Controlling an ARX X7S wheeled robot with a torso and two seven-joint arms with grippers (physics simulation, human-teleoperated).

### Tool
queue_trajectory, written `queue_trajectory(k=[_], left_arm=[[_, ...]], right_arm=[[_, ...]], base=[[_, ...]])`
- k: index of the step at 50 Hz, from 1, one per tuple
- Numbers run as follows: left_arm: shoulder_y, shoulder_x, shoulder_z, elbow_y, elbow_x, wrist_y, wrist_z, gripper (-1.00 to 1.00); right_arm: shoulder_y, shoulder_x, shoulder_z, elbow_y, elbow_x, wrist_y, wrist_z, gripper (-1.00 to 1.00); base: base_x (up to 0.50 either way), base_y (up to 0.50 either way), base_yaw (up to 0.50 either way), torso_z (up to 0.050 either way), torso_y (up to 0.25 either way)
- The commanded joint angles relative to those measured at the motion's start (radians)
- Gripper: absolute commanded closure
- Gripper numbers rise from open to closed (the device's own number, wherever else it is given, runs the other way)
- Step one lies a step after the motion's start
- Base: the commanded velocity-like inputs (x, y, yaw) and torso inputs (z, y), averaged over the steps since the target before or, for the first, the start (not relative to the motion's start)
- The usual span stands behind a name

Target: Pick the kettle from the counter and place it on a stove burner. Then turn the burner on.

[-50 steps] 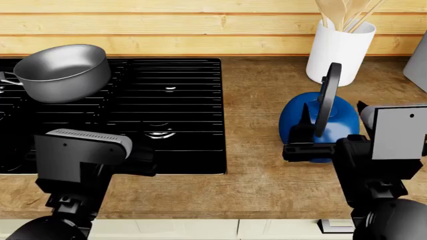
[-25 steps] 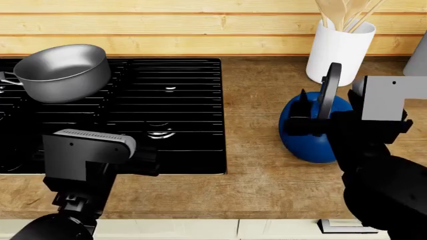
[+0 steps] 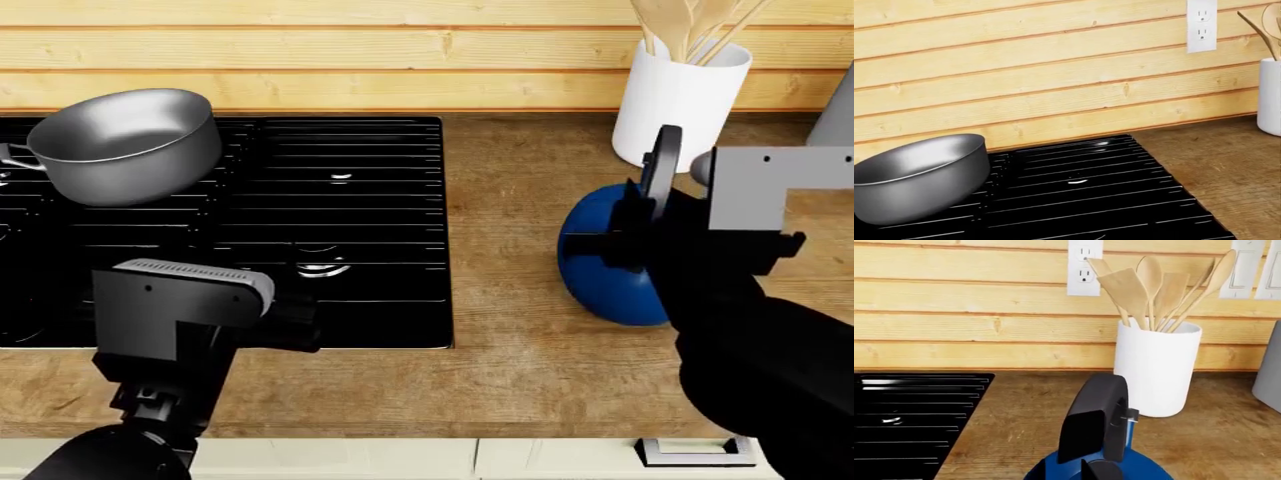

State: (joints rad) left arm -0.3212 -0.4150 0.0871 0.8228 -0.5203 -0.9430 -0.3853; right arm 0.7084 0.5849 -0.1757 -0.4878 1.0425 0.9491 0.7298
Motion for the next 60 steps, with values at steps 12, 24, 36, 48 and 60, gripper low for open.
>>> queue_trajectory(k=[12,24,36,48,60], left_arm=[[-0.013,-0.002,0.004,-0.002,-0.012,-0.002,-0.007,-1.00],[-0.015,-0.006,0.003,0.003,-0.019,-0.004,-0.012,-1.00],[-0.018,-0.009,0.007,0.003,-0.020,0.001,-0.017,-1.00],[-0.030,-0.012,0.001,0.018,-0.034,-0.015,-0.028,-1.00],[-0.034,-0.019,-0.009,0.026,-0.044,-0.019,-0.033,-1.00]], right_arm=[[0.002,0.020,-0.015,-0.012,-0.015,-0.014,-0.029,1.00],[0.067,0.042,-0.015,-0.082,-0.024,-0.006,-0.012,1.00],[0.090,0.083,-0.041,-0.142,-0.071,-0.032,-0.058,1.00],[0.067,0.072,-0.030,-0.146,-0.095,-0.092,-0.075,1.00],[0.073,0.067,-0.035,-0.154,-0.139,-0.137,-0.089,1.00]], base=[[0.00,0.00,0.00,0.000,0.000],[0.00,0.00,0.00,0.000,0.001],[0.00,0.00,0.00,0.000,0.001],[0.00,0.00,0.00,0.000,0.002],[0.00,0.00,0.00,0.000,0.001]])
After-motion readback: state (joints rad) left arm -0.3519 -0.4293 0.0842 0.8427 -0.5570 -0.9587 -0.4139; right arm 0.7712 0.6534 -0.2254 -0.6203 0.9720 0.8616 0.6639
